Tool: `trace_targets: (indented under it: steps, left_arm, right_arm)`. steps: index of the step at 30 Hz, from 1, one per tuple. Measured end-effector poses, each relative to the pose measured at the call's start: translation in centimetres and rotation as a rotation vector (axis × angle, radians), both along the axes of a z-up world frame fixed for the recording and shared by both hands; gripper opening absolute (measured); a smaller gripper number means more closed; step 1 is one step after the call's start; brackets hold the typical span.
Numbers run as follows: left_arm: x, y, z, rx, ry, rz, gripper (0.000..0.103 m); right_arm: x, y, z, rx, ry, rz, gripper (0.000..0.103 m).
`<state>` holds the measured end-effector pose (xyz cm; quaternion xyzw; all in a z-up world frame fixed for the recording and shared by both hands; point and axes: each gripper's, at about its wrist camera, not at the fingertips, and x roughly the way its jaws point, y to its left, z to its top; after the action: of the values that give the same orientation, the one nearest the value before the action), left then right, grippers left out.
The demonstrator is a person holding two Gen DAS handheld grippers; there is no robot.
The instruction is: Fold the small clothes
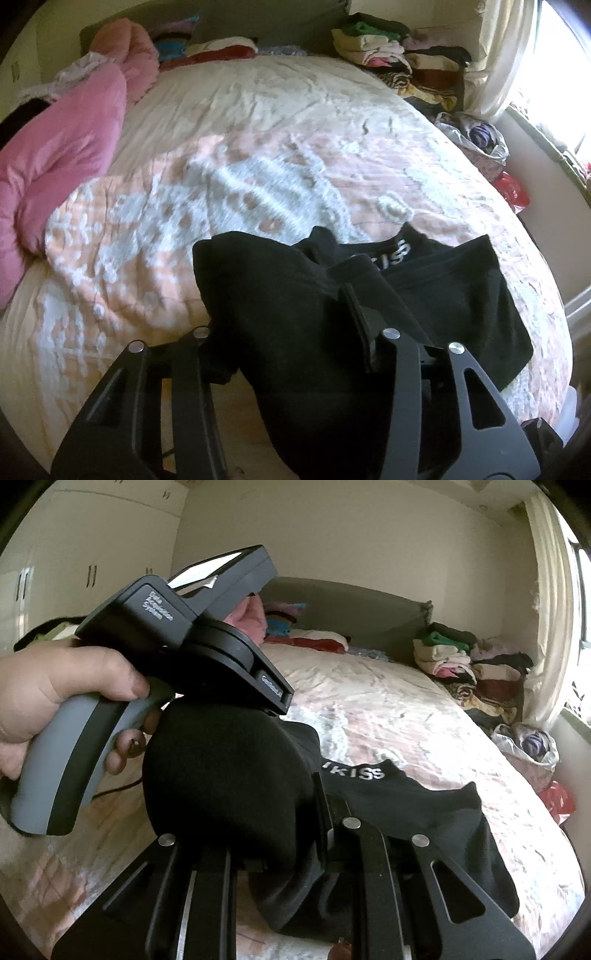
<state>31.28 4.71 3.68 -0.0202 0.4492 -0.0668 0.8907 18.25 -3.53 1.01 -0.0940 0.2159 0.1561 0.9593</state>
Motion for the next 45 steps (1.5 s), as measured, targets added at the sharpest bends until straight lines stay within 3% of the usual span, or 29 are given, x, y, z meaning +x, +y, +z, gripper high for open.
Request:
trace_targets:
  steps: [18, 27, 33, 35, 38, 40, 44, 45]
  left_arm:
    - [0.7, -7.5, 1.5, 0.026, -0.016, -0.065, 0.038]
    - [2.0, -13.2, -0.3, 0.056, 0.023, -0.12, 0.041]
    - [3.5, -17.3, -2.3, 0.07, 0.079, -0.165, 0.053]
    - [3.7, -18.3, -2.5, 0.06, 0.084, -0.178, 0.066]
    - [3.9, -19.4, -2.8, 0.015, 0.106, -0.203, 0.076]
    - [3.9, -19.5, -2.5, -0.02, 0.102, -0.206, 0.081]
    - [3.2, -19.0, -1.3, -0.075, 0.058, -0.208, 0.084]
    - [2.9, -18.3, -1.0, -0.072, 0.044, -0.193, 0.085]
  right_arm:
    - [0.3, -7.1, 0.0, 0.134, 0.026, -0.112, 0.016]
    - [1.0, -11.9, -2.0, 0.296, 0.143, -0.15, 0.016]
    - [2.2, -15.6, -4.6, 0.471, 0.274, -0.173, 0.016]
    - [2.4, -16.8, -5.6, 0.54, 0.318, -0.174, 0.017]
    - [2.6, -18.3, -6.6, 0.622, 0.377, -0.17, 0.018]
    - [2.5, -19.1, -6.9, 0.648, 0.402, -0.183, 0.026]
    - [2.2, -20.2, -7.2, 0.718, 0.465, -0.148, 0.032]
    - [2.1, -20.5, -7.0, 0.733, 0.49, -0.131, 0.039]
